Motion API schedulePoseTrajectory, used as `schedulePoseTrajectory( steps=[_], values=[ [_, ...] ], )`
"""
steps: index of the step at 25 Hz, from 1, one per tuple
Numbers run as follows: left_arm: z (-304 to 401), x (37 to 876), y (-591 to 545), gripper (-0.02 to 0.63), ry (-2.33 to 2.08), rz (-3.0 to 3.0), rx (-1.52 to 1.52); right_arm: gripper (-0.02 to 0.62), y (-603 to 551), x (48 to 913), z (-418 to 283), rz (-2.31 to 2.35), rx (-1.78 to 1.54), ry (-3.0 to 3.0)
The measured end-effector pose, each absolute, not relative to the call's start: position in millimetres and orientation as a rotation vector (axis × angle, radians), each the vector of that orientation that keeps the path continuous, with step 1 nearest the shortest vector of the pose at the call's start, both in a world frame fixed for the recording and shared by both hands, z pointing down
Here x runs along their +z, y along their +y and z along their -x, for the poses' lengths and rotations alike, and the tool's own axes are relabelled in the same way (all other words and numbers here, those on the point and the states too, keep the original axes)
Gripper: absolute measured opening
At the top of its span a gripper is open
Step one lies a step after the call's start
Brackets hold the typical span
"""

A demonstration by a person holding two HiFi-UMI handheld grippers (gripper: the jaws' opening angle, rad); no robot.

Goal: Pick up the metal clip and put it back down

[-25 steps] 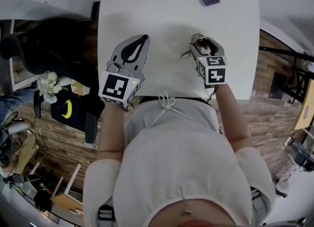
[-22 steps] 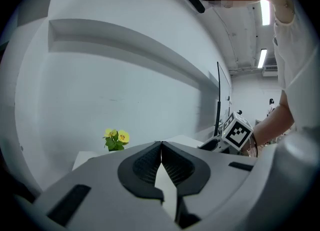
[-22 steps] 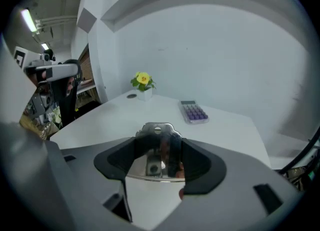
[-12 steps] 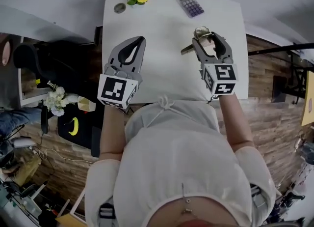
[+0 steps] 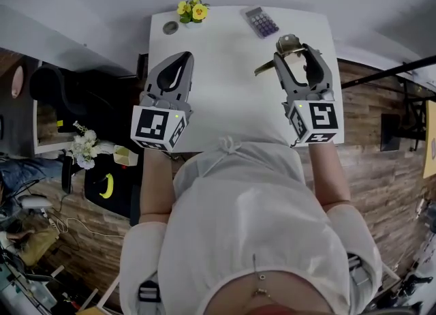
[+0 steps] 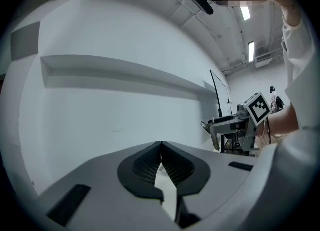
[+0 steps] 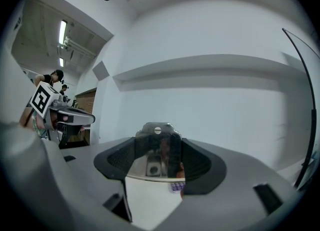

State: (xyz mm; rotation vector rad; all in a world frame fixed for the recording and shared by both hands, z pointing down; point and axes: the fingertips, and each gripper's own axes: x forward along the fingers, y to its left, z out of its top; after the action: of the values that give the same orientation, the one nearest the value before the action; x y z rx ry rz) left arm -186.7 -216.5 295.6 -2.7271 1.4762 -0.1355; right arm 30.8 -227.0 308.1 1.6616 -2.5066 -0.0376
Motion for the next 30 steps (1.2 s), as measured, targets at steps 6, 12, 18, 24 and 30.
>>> schedulePoseTrajectory(
  steps=[6, 12, 18, 24, 30],
  values=[
    [192, 295, -219, 0.018, 1.499, 2.718, -0.143, 0.290, -230, 311, -27, -1.648, -0.026, -2.505],
    [194, 311, -226, 0.018, 1.523, 2.741, -0.160, 0.290, -239, 335, -20, -1.606, 0.030, -2.474],
    [188, 338, -228, 0.018, 1.544, 2.792, -0.209, 0.290, -248, 394, -22, -1.528, 0.185, -2.363],
    [192, 375, -233, 0.018, 1.569, 2.866, -0.229, 0.290, -249, 469, -9, -1.408, 0.340, -2.234],
    [189, 413, -237, 0.018, 1.572, 2.913, -0.304, 0.291, -244, 546, -9, -1.301, 0.481, -2.111]
  ],
)
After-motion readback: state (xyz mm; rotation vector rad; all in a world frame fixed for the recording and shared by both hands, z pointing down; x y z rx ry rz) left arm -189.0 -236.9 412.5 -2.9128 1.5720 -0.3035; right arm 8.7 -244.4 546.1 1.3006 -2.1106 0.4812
